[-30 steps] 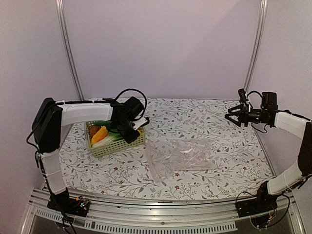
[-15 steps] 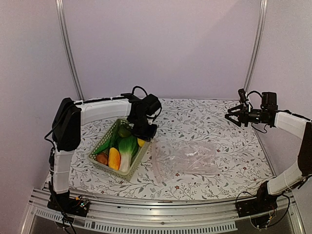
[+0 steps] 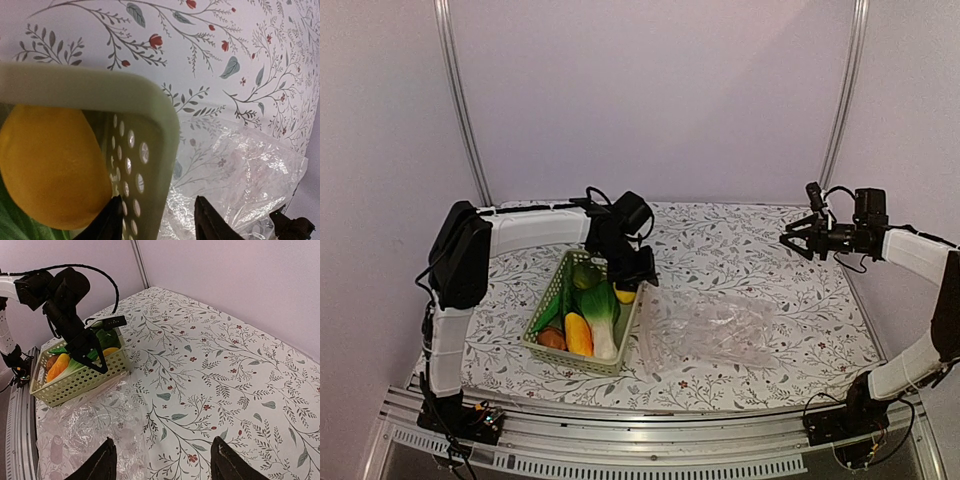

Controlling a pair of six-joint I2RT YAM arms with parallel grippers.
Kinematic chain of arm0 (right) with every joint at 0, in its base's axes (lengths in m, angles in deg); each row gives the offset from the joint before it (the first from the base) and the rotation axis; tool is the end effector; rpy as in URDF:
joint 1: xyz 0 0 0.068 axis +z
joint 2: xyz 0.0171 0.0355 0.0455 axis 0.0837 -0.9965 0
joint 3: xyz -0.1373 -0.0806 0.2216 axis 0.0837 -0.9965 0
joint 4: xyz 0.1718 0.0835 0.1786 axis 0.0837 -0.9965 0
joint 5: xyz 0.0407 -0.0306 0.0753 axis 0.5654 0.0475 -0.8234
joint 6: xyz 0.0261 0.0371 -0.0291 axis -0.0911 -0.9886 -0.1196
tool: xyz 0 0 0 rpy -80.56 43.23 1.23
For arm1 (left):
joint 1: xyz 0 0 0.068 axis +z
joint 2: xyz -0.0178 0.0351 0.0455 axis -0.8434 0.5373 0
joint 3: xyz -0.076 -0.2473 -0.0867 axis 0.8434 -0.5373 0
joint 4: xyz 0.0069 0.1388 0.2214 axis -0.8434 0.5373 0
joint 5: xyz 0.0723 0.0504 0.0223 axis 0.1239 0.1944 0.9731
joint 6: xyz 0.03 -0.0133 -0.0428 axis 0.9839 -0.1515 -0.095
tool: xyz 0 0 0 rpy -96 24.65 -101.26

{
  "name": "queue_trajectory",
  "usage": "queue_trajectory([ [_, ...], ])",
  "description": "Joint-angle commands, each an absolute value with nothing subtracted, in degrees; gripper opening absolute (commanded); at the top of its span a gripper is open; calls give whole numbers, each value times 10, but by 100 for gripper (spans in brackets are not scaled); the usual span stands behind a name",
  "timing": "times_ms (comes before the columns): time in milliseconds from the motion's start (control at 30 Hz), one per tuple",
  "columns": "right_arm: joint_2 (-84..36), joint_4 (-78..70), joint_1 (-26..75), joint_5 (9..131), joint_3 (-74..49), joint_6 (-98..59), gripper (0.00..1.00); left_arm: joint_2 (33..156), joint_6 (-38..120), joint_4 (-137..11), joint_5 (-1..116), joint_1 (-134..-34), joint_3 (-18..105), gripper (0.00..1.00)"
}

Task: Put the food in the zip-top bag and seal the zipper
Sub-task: Adjust the bin at the corner of the board, then pick up the zipper food storage bag from the center of the board.

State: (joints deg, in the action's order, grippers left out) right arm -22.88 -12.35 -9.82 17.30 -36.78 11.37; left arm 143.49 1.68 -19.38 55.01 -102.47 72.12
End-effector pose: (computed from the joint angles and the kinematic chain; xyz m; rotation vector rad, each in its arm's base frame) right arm 0.2923 0.0055 0.2543 -0.8442 1.7732 0.8349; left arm 0.3227 -0.3318 0.1888 -0.1034 2.9178 -0.6575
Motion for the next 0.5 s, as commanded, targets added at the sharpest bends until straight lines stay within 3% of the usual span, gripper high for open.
queue_trajectory([
  [0, -206, -188, -37, 229, -324, 142, 64, 1394, 18, -196, 556, -1021, 705, 49],
  [133, -193, -296, 92, 298, -281, 218, 68, 1332, 70, -180, 601, -1021, 692, 50],
  [333, -223, -390, 241, 306, -222, 230, 71, 1242, 163, -175, 741, -1028, 642, 53],
  [467, -251, -406, 363, 403, -209, 238, 76, 1190, 185, -182, 834, -1028, 582, 68],
])
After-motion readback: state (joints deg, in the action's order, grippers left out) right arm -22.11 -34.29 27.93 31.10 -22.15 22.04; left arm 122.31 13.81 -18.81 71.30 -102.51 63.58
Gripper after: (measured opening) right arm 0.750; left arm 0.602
